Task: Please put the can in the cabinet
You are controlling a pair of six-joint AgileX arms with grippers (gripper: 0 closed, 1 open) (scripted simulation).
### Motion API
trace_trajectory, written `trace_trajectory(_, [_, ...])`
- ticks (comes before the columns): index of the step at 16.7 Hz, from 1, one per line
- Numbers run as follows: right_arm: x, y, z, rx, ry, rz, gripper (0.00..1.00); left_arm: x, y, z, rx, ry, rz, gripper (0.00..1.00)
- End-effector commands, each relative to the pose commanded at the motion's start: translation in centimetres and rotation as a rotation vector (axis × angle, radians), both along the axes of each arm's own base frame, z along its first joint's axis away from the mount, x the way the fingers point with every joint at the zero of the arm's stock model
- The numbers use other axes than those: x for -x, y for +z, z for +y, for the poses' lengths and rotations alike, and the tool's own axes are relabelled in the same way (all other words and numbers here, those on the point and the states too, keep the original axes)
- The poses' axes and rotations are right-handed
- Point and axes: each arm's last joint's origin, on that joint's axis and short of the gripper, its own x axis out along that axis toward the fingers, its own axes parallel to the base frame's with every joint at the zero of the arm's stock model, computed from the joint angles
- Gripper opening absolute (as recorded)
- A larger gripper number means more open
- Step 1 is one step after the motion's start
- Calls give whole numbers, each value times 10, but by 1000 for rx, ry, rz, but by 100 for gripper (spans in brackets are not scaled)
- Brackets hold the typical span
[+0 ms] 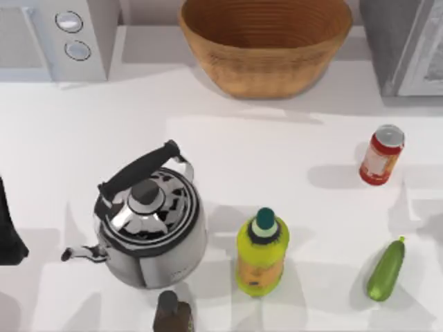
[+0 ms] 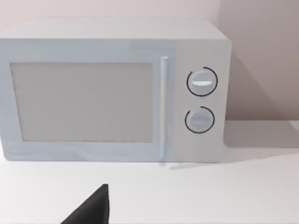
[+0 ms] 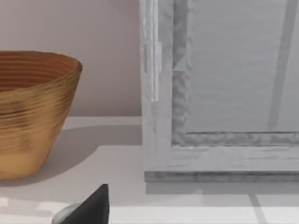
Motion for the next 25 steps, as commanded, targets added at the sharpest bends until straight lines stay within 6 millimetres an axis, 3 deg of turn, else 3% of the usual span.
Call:
trace_trajectory(5, [-41, -10, 24, -5, 3, 42, 100, 0, 0, 0, 0, 0, 0, 100])
trace_trajectory(11, [-79, -57, 61, -1, -1, 94, 100, 0, 0, 0, 0, 0, 0, 100])
trace_trajectory(18, [-86, -118, 88, 12, -14, 137, 100, 0, 0, 0, 0, 0, 0, 100])
trace_trajectory(21, [-85, -129, 91, 15, -18, 144, 100, 0, 0, 0, 0, 0, 0, 100])
trace_trajectory(25, [-85, -130, 91, 15, -18, 145, 100, 0, 0, 0, 0, 0, 0, 100])
